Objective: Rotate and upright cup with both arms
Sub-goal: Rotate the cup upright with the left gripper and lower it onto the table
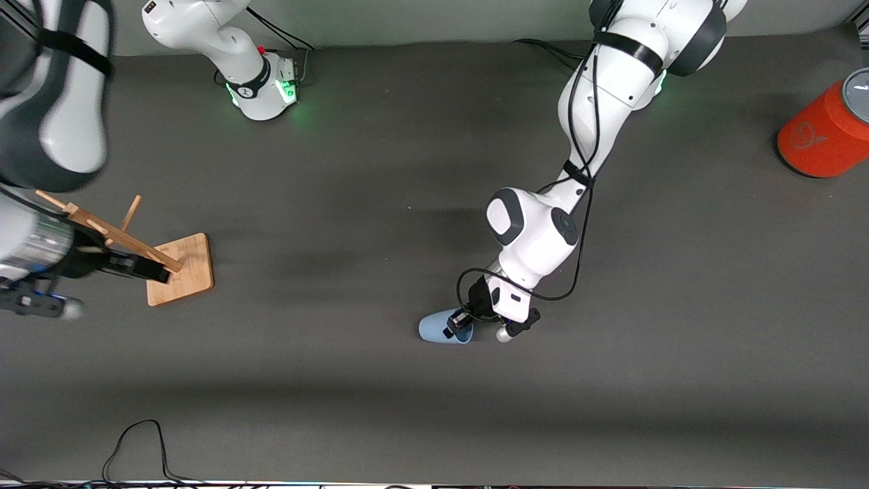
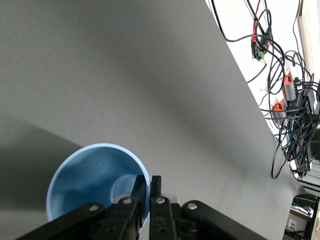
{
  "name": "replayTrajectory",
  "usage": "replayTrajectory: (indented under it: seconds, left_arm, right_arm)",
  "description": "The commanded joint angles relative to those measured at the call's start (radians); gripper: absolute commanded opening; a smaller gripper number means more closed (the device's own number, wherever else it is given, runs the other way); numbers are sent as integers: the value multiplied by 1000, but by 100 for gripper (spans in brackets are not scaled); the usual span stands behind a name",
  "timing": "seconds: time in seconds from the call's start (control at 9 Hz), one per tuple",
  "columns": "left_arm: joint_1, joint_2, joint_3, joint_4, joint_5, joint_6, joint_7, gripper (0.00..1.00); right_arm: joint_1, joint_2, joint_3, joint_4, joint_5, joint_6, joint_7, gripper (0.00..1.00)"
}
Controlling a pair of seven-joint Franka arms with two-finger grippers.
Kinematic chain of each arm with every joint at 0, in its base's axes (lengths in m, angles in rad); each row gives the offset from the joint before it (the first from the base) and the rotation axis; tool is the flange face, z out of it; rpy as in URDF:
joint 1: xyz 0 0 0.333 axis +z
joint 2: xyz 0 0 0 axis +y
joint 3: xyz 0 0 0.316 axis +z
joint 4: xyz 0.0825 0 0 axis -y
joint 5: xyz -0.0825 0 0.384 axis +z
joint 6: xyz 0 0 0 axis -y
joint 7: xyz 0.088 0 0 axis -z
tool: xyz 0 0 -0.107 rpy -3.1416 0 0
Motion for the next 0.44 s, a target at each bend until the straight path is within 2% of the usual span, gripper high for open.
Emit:
replayTrajectory:
  seconds: [0.0, 0.22, 0.33]
  left_arm:
    - [-40, -155, 44, -182, 11, -26, -13, 0]
    - [-210, -242, 197, -325, 11, -27, -13, 0]
    - [-338, -271, 319, -383, 9, -27, -26, 0]
  right_arm:
    - [-174, -142, 256, 5, -174, -33, -21, 100]
    - [-419, -219, 547, -30, -215, -53, -6, 100]
    - [-548, -240, 679, -44, -217, -54, -6, 100]
